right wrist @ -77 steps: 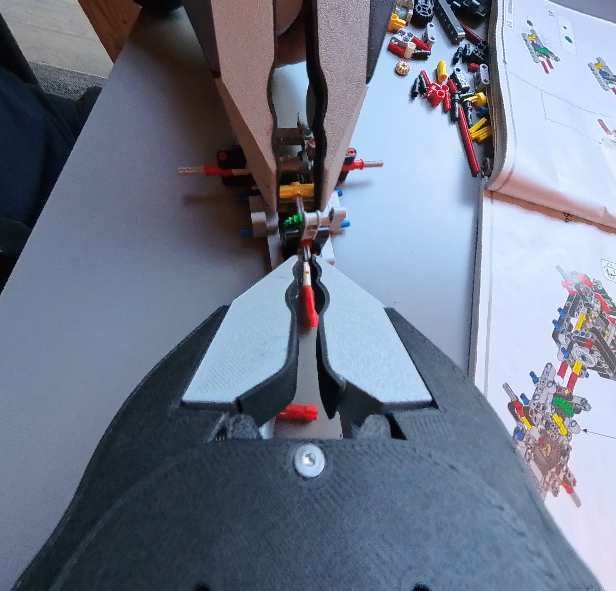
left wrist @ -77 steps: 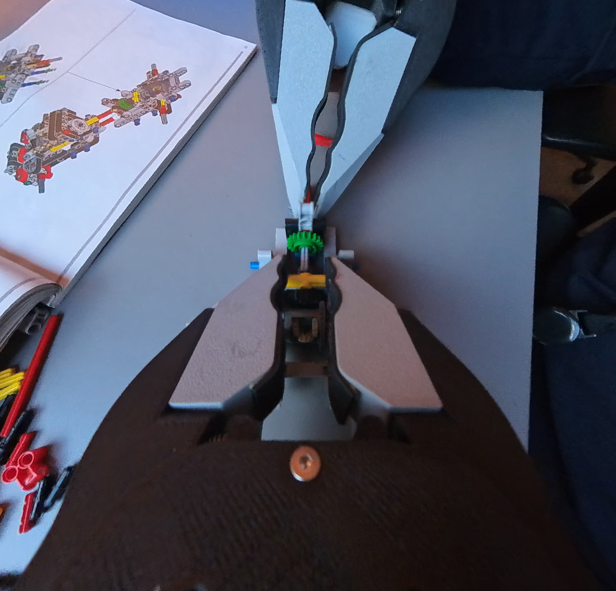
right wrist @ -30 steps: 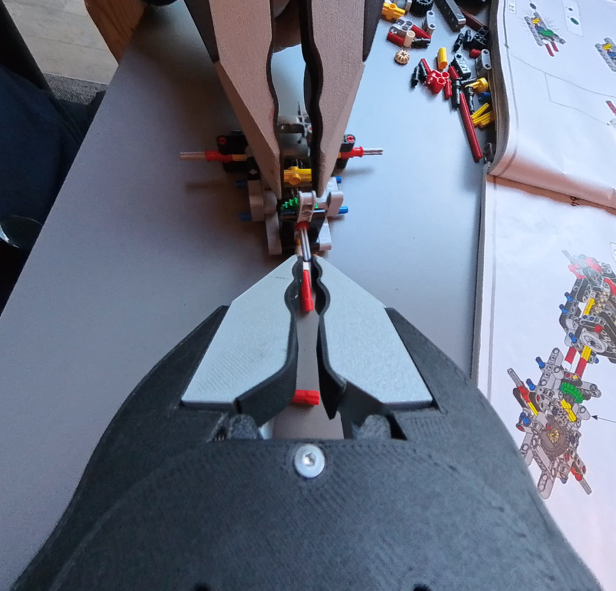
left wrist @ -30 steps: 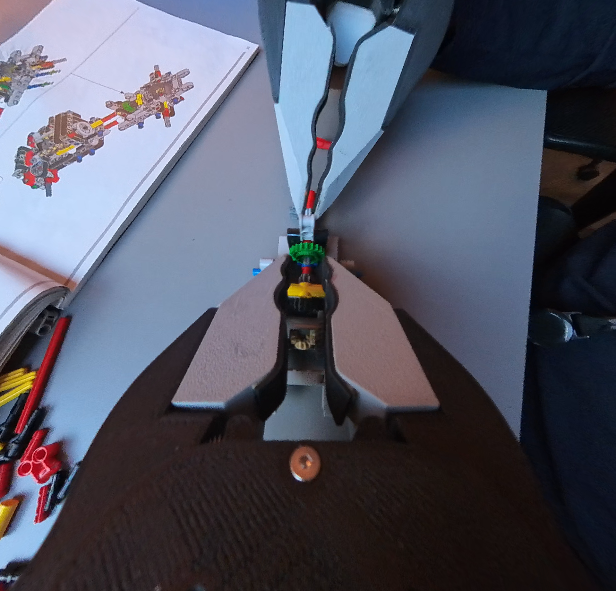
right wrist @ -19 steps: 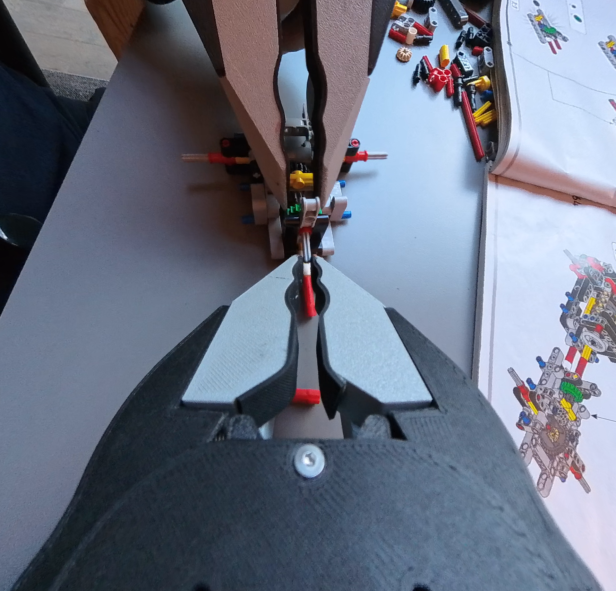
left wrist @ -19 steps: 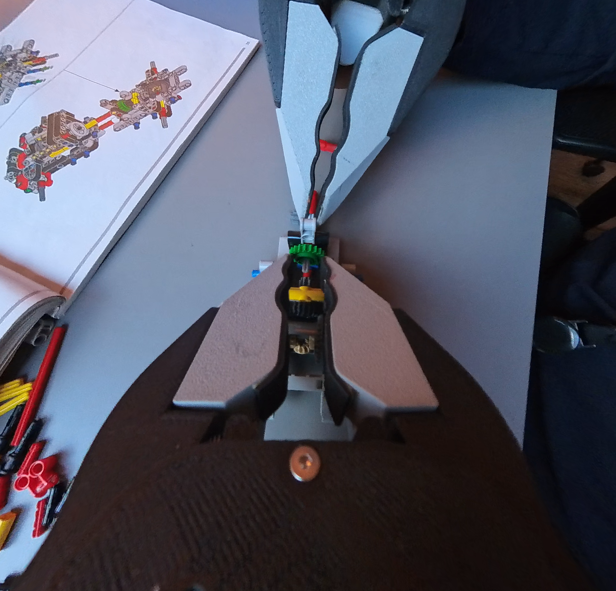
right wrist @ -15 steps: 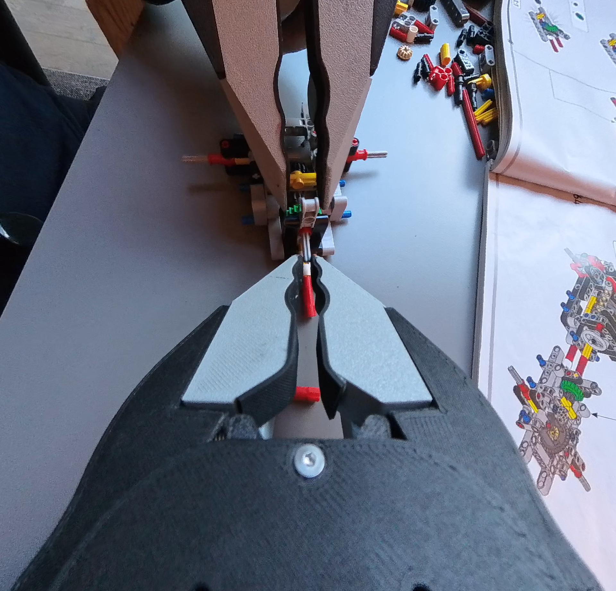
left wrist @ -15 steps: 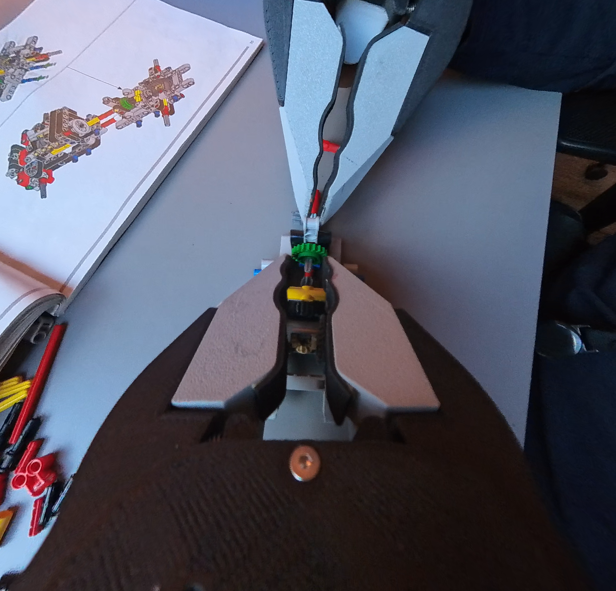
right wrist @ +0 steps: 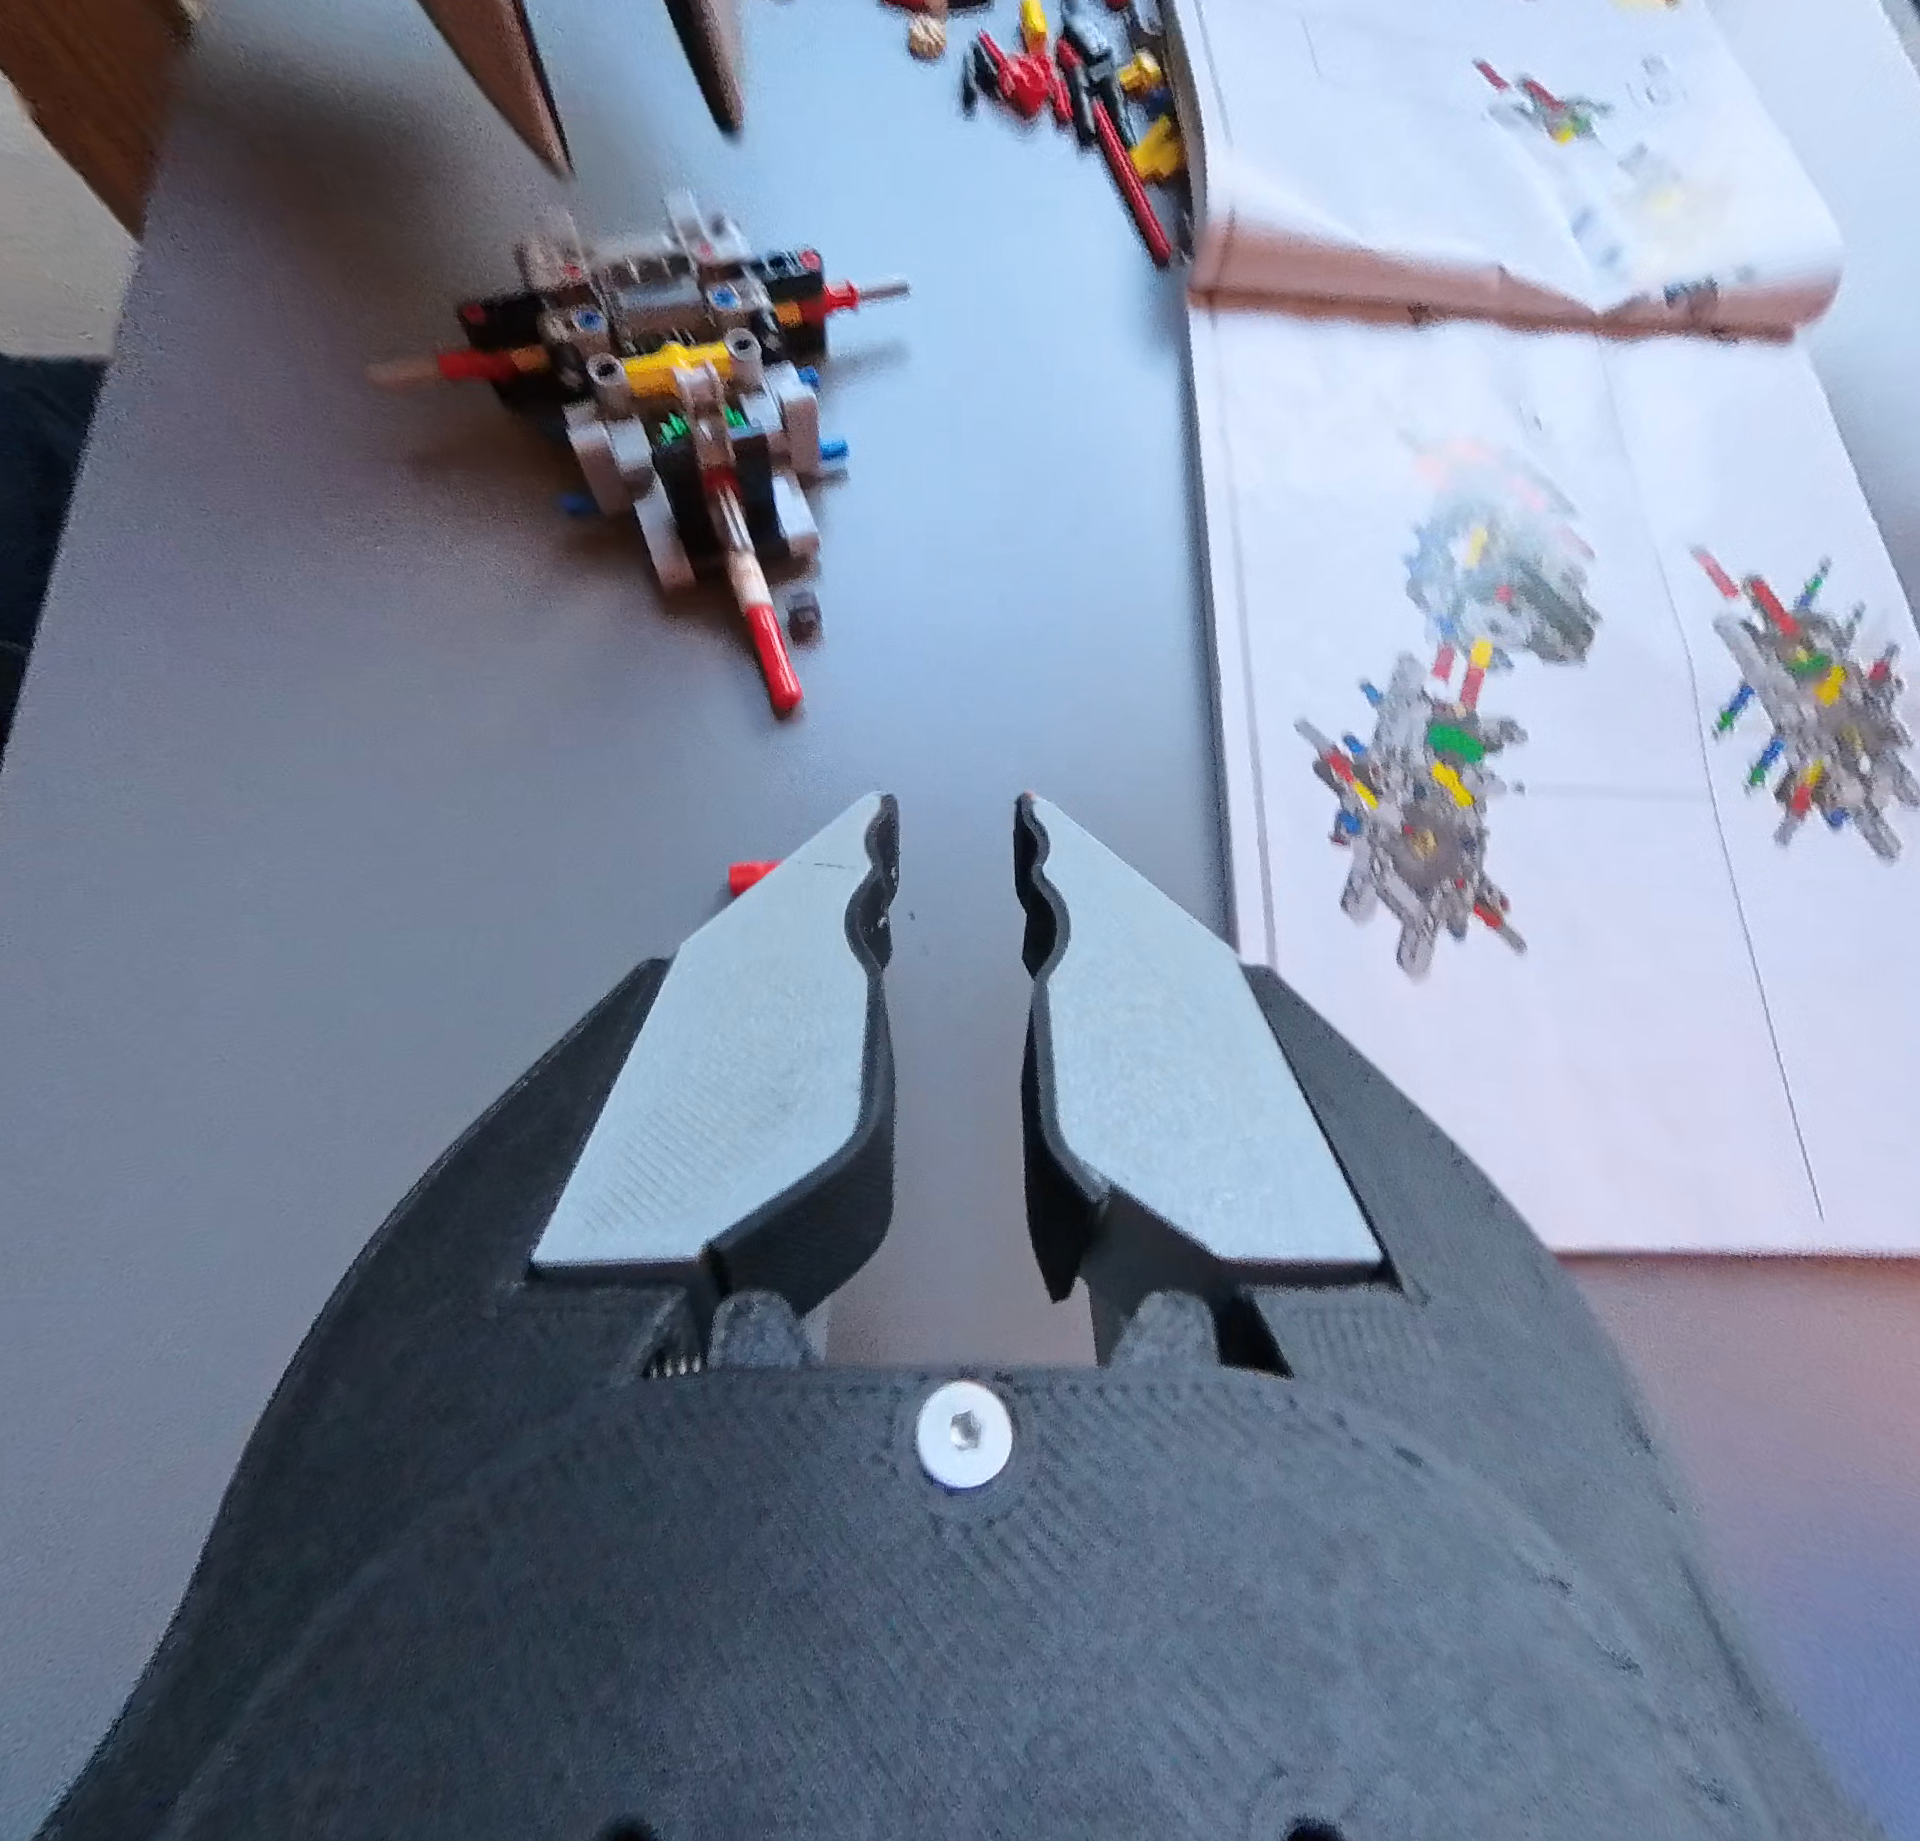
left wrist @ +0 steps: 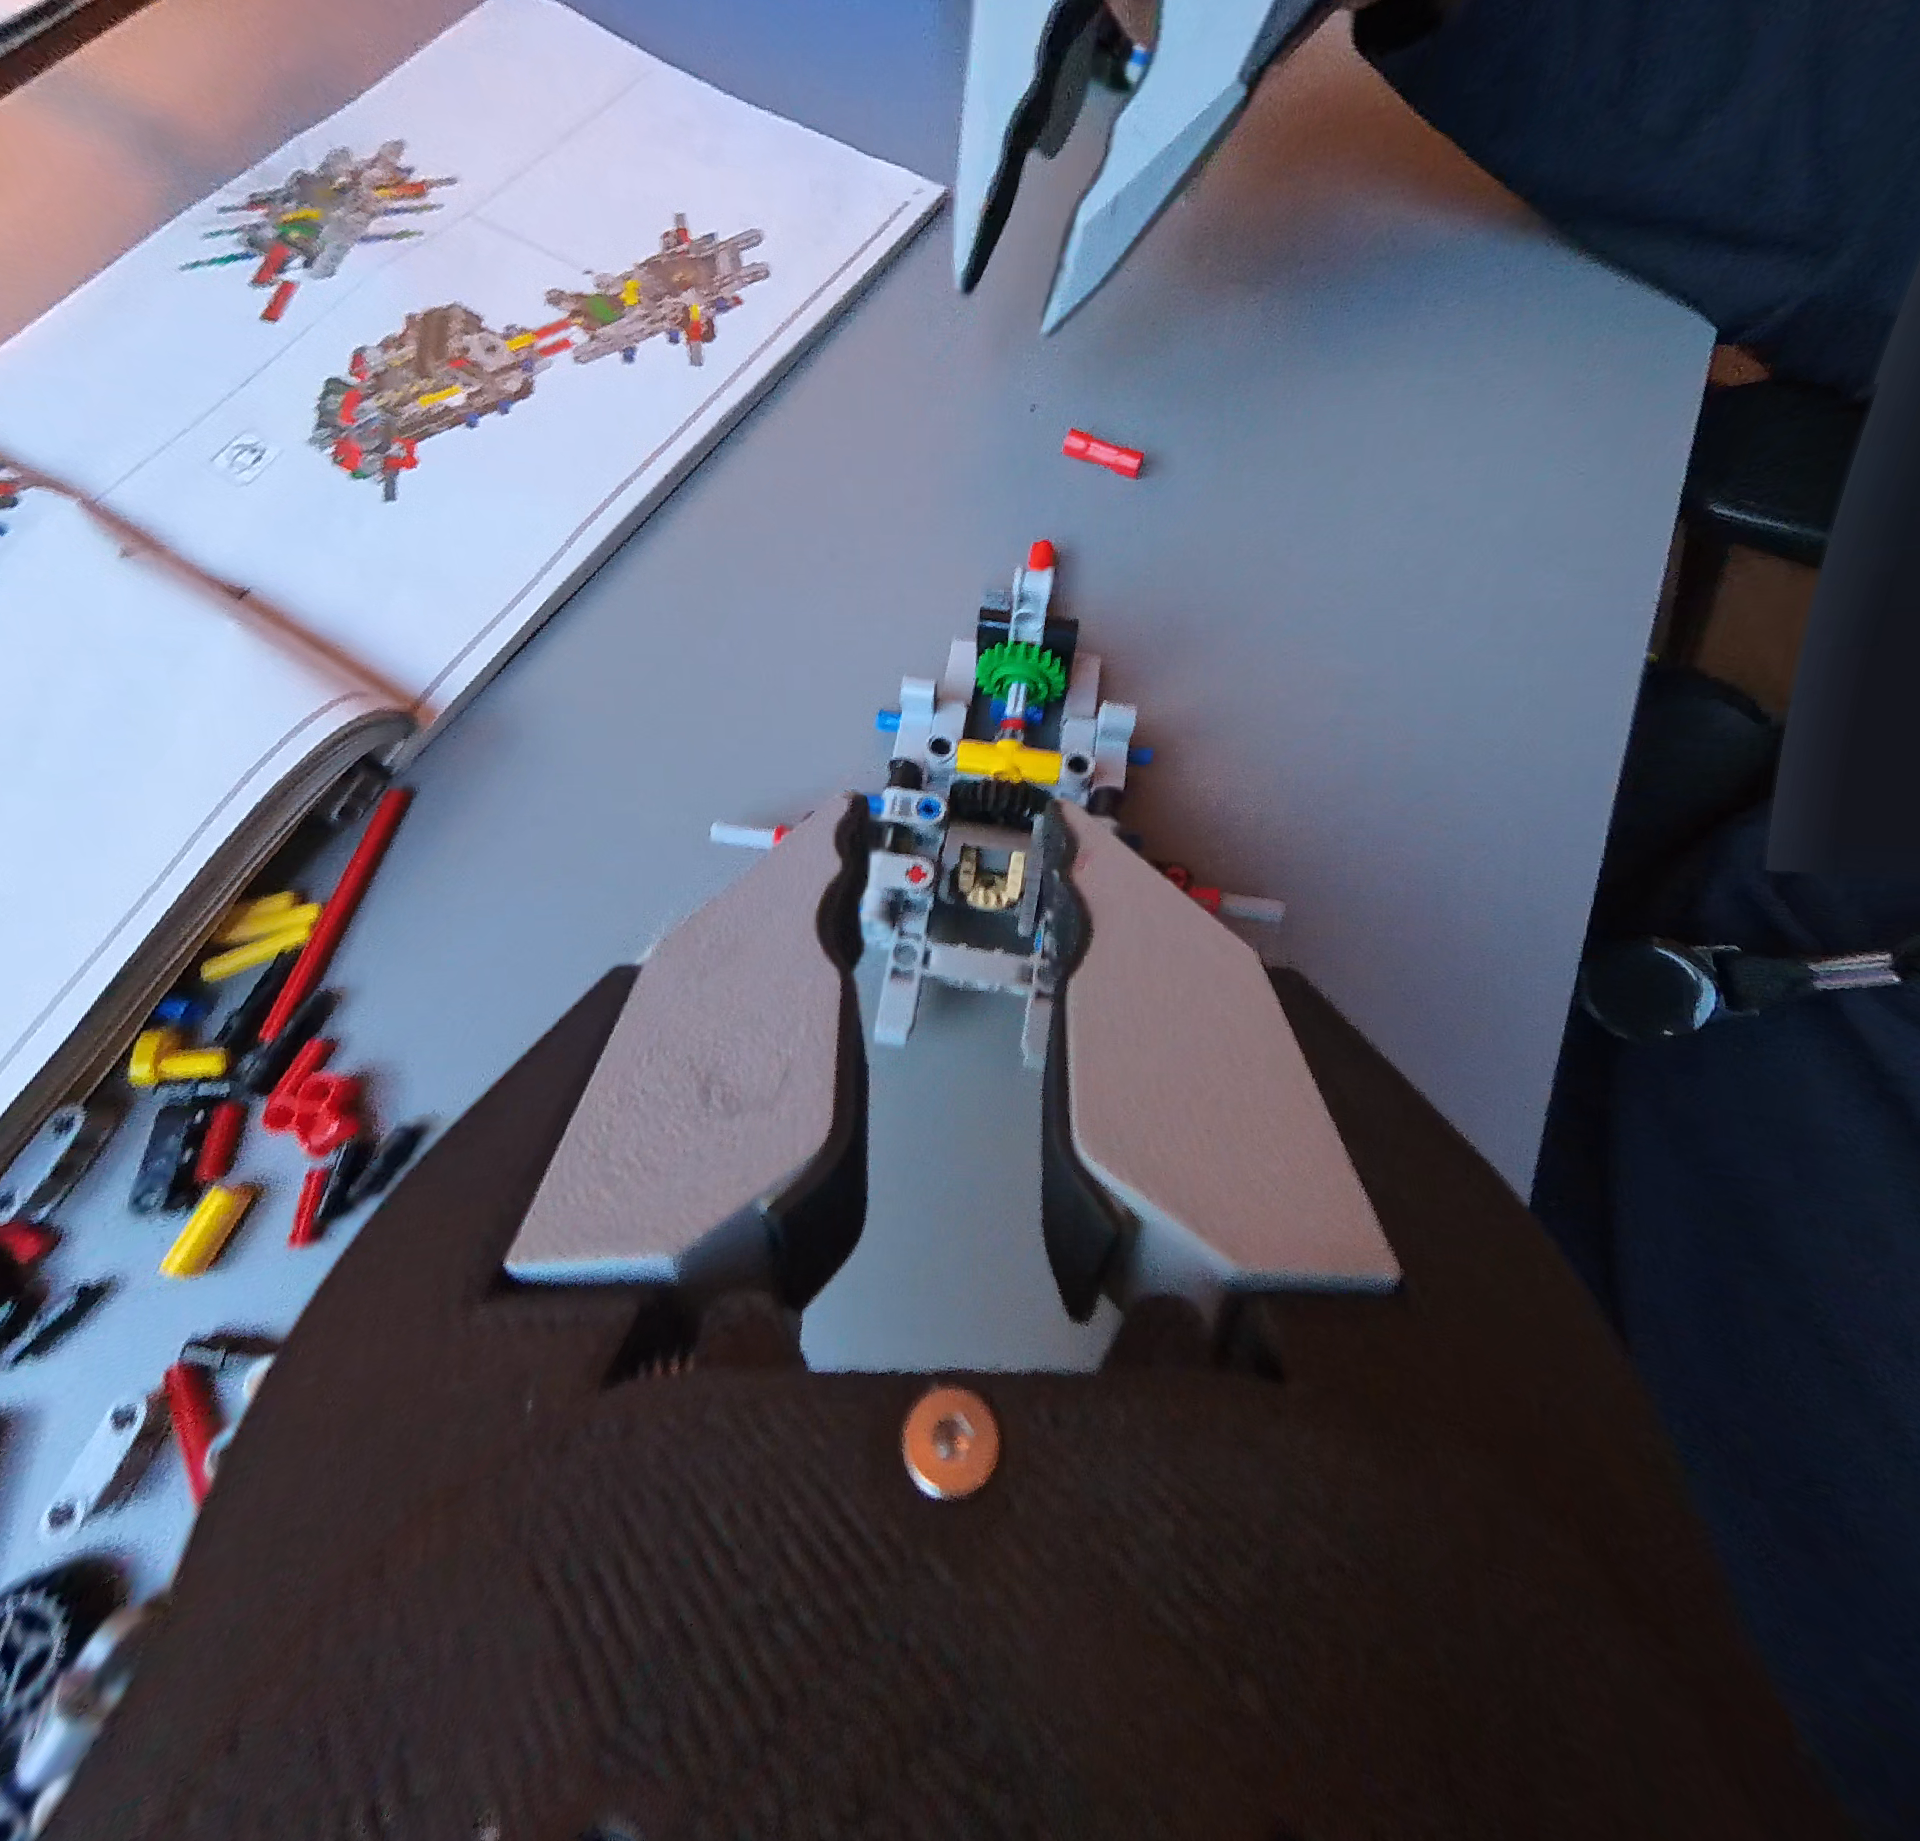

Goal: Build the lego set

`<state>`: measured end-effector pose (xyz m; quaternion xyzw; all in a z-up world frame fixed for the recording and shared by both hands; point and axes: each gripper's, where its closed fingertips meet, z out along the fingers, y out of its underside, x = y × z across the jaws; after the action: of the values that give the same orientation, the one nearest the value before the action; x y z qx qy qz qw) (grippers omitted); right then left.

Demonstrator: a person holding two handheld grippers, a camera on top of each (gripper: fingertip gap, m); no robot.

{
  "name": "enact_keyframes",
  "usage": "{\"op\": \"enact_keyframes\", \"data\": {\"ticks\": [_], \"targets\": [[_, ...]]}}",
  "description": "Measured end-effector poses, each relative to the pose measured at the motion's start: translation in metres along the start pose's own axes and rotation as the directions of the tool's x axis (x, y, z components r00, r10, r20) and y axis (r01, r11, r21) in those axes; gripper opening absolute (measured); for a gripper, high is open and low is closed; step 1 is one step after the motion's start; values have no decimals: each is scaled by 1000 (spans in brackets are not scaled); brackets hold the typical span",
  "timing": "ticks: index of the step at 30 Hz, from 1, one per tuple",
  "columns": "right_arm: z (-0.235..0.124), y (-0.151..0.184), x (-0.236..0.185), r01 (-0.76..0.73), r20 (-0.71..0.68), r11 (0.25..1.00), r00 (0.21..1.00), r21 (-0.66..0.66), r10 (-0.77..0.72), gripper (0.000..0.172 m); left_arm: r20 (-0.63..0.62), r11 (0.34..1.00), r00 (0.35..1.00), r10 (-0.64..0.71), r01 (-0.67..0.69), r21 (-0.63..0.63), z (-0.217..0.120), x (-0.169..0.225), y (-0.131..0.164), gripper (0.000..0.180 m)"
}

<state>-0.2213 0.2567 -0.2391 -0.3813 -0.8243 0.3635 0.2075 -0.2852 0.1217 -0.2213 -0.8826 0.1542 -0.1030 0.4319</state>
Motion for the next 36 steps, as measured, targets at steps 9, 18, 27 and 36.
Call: {"op": "enact_keyframes", "data": {"ticks": [9,18,27,36], "targets": [[-4,7,5,-23,-24,1000,999,-7,23,14,17,990,991,-131,130,55,-20,-10,16,29],[41,-22,-28,77,29,997,997,-13,-76,10,13,990,990,-140,139,28,-16,-5,25,28],[60,-24,-33,72,56,997,996,-42,-69,9,8,990,990,-141,141,20,-15,-4,28,27],[66,-19,-34,72,81,995,995,-64,-66,8,2,990,990,-142,142,17,-14,-4,29,27]]}}
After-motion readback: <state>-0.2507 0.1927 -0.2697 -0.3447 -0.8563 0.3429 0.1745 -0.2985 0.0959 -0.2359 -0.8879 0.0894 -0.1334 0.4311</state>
